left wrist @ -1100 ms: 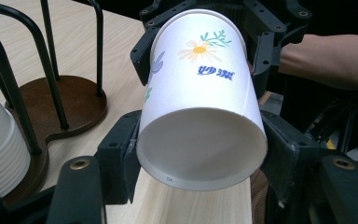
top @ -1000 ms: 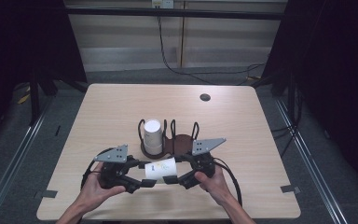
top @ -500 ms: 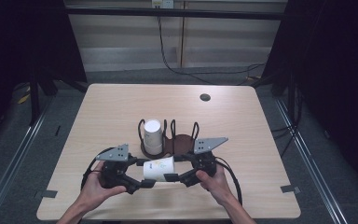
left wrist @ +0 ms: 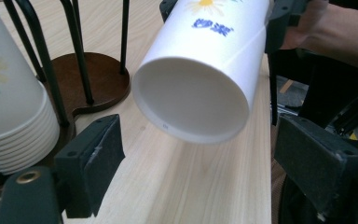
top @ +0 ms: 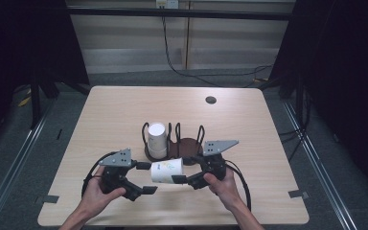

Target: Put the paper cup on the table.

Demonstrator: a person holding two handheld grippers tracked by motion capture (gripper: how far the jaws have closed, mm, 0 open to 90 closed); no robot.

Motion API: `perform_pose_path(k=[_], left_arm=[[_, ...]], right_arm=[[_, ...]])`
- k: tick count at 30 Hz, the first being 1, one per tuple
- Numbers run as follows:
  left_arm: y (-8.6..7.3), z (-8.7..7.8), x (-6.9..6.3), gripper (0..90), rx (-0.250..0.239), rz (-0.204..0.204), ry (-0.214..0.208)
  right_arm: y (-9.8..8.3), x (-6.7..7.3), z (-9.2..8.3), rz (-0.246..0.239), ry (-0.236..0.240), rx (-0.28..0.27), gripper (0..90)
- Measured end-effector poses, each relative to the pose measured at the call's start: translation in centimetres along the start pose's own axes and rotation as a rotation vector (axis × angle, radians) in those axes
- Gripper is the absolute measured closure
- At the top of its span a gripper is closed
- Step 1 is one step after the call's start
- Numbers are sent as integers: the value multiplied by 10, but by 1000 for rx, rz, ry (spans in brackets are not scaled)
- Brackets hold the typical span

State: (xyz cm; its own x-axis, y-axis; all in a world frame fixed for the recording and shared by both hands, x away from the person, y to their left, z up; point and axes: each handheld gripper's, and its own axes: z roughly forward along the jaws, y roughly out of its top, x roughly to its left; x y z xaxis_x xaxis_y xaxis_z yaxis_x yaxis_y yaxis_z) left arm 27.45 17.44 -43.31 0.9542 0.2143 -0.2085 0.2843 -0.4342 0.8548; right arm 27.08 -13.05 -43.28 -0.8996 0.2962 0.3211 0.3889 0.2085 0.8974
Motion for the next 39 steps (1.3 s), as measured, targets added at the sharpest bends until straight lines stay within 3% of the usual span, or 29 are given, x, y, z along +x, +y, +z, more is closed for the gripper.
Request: perform_pose_path(k=[3,5,8,11,14,18,20,22,25,29,31,36,39], left_arm=[[-4,-1,2,159,35,-5,19],[-7,-2,4,159,28,-22,25],[-10,-2,6,160,61,-14,45],[-12,-4,7,161,67,-36,44],[-13,-8,7,162,68,-37,78],[-17,-7,7,162,90,-47,78],[-17,-6,6,162,108,-29,95],[-17,-5,5,162,105,-36,92],[-17,-6,5,162,143,-15,101],[-20,-9,7,162,102,-37,124],[-21,-7,7,162,111,-32,131],[-26,-7,8,162,104,-42,129],[-29,-8,9,161,110,-48,138]], right_arm=[[0,-1,-1,1,-8,4,262],[-1,-1,0,3,-16,10,262],[-1,-1,1,5,-22,16,262],[-2,-1,1,7,-30,31,263],[-1,0,0,7,-41,34,263],[0,1,-4,11,-60,44,264],[4,0,-7,7,-58,45,263],[7,-2,-10,5,-64,44,263],[8,-3,-13,4,-78,52,263],[7,-7,-18,17,-113,106,263],[7,-8,-21,17,-136,137,263],[5,-11,-31,32,-159,122,264],[3,-10,-35,37,-174,140,266]])
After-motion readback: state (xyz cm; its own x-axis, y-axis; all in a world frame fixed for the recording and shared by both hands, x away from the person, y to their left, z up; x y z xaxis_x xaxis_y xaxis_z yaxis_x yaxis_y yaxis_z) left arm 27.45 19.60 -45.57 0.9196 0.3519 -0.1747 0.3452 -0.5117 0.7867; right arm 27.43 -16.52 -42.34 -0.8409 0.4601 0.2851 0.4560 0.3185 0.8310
